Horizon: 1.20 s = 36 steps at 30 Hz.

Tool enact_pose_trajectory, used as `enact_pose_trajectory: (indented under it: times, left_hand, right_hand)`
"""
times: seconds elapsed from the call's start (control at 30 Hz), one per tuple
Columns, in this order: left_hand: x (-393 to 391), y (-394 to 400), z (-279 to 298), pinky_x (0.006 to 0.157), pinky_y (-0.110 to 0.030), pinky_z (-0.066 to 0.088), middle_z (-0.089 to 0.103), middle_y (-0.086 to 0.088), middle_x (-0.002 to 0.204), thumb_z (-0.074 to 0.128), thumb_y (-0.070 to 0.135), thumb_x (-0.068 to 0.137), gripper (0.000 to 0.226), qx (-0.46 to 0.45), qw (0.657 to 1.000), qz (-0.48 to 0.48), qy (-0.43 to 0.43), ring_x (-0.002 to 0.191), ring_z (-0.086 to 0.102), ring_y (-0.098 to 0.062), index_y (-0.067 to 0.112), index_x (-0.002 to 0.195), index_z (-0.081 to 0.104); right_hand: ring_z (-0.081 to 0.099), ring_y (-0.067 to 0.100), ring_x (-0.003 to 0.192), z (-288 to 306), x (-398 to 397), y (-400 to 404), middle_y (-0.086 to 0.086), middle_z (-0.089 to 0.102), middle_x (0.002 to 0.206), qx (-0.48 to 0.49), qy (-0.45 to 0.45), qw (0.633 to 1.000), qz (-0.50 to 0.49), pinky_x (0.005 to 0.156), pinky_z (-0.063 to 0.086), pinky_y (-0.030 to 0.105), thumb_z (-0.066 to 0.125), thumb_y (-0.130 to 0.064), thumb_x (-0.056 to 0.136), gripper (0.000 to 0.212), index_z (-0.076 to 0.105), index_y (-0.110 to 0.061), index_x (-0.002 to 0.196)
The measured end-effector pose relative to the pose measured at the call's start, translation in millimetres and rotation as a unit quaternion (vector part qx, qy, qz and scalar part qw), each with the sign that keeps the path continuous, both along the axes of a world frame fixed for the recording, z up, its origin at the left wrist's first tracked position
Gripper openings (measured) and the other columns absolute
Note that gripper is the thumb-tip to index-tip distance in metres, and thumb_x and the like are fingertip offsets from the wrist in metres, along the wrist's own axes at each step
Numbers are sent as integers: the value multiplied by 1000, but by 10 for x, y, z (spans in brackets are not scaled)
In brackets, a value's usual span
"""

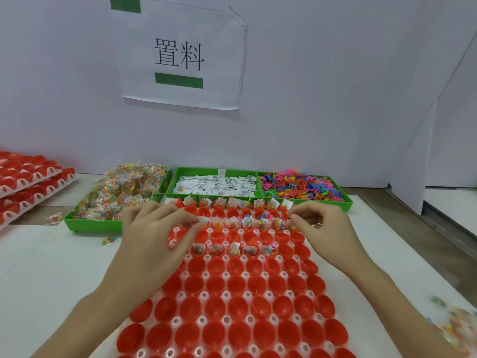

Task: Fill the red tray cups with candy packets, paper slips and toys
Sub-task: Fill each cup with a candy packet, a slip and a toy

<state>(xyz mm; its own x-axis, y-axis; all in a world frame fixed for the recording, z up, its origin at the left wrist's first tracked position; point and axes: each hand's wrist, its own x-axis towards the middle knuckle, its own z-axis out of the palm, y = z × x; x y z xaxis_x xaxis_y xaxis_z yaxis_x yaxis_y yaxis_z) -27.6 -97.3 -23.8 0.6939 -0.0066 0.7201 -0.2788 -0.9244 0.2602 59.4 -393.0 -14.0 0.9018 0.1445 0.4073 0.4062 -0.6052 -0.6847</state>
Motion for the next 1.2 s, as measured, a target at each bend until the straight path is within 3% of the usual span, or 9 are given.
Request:
enact_pose_trajectory:
  times: [0.27, 0.43, 0.57, 0.7, 0.87, 1.0, 1.2]
  left_hand:
    - [56, 227, -109, 89, -39, 30, 67, 12, 83, 58, 37, 98, 23, 78, 994, 49, -64, 81, 62, -23, 22, 87, 73]
    - [81, 403, -71, 87, -49, 40, 66, -1, 82, 54, 30, 103, 28, 209, 967, 124, -80, 82, 62, -34, 14, 88, 71]
    - [111, 531, -56, 82, -50, 41, 65, -6, 80, 49, 30, 104, 33, 202, 965, 156, -64, 81, 60, -37, 11, 85, 69]
    - [136, 660, -86, 79, -52, 42, 68, -12, 89, 49, 28, 100, 31, 177, 968, 177, -32, 87, 62, -40, 7, 96, 71]
    - [184, 828, -169, 81, -53, 45, 65, -19, 102, 49, 29, 95, 38, 149, 966, 207, 41, 95, 60, -43, 2, 113, 68]
    - [211, 917, -288, 79, -54, 50, 70, -23, 107, 37, 37, 96, 54, 151, 962, 197, 113, 94, 67, -46, 0, 122, 67]
    - [243, 999, -315, 75, -52, 48, 71, -19, 92, 43, 29, 96, 39, 146, 964, 199, 95, 86, 66, -44, 2, 100, 71]
  right_hand:
    - [66, 3, 82, 131, 548, 178, -12, 74, 87, -133, 30, 990, 21, 72, 51, 16, 78, -25, 89, 7, 81, -27, 94]
    - [63, -3, 74, 223, 775, 271, -16, 73, 82, -225, 50, 971, 61, 61, 40, 7, 82, -32, 84, 7, 82, -28, 90]
    - [65, -5, 71, 204, 814, 302, -16, 73, 78, -239, 59, 966, 78, 57, 45, 6, 84, -29, 83, 4, 81, -28, 85]
    - [67, 1, 84, 165, 794, 308, -12, 75, 87, -253, 51, 961, 96, 76, 51, 16, 80, -27, 88, 4, 81, -24, 91]
    - [60, -6, 75, 174, 748, 323, -15, 72, 86, -279, 25, 956, 92, 61, 42, 6, 77, -26, 90, 2, 79, -25, 91]
    - [59, -5, 73, 200, 744, 350, -15, 70, 85, -286, 31, 953, 92, 60, 43, 2, 76, -21, 90, 3, 77, -24, 89]
    - [62, -1, 71, 244, 809, 291, -12, 70, 81, -238, 35, 969, 62, 55, 44, 5, 72, -17, 91, 7, 74, -22, 86]
